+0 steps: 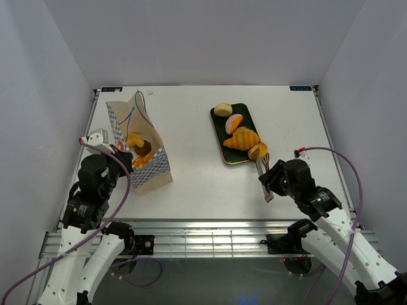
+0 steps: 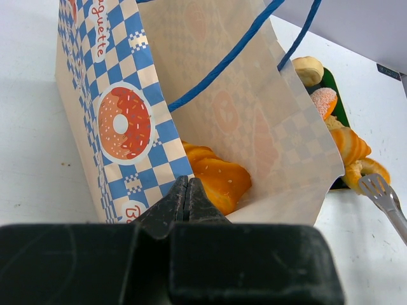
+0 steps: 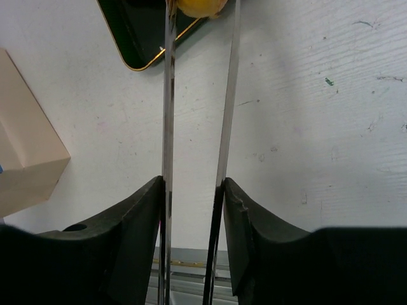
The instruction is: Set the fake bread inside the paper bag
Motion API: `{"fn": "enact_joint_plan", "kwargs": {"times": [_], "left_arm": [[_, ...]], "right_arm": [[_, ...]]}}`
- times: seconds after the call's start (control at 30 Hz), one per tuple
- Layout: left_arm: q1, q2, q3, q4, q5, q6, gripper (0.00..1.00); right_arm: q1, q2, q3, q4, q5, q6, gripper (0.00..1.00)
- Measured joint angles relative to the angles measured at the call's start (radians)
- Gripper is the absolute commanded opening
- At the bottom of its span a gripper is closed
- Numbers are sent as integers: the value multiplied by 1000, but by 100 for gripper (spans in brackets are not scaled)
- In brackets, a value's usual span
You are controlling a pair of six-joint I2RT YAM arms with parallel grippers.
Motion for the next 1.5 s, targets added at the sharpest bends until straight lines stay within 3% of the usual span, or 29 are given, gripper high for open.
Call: {"fn": "enact_joint_plan", "kwargs": {"times": [0.23,0.4,0.77,0.93,1.1,1.27,1.5], "left_arm": [[0,-1,-2,0,0,0,0],[0,-4,-3,0,0,0,0],[0,-5,-3,0,2,0,0],[0,-5,-3,0,2,0,0],[0,-6,-3,1,2,0,0],[0,-7,-3,1,0,1,0],[0,-11,-3,1,-6,1,0]], "right_arm": [[0,39,-1,29,-18,7,22],[-1,13,23,17,-20,6,22],[-1,-36,238,-90,36,-24,21],[-1,-48,283,-73,51,-103,25],[-1,-16,301,22,-56,-254,29],[-1,72,375,155,-257,-386,34],[0,180,412,348,-471,-451,34]]}}
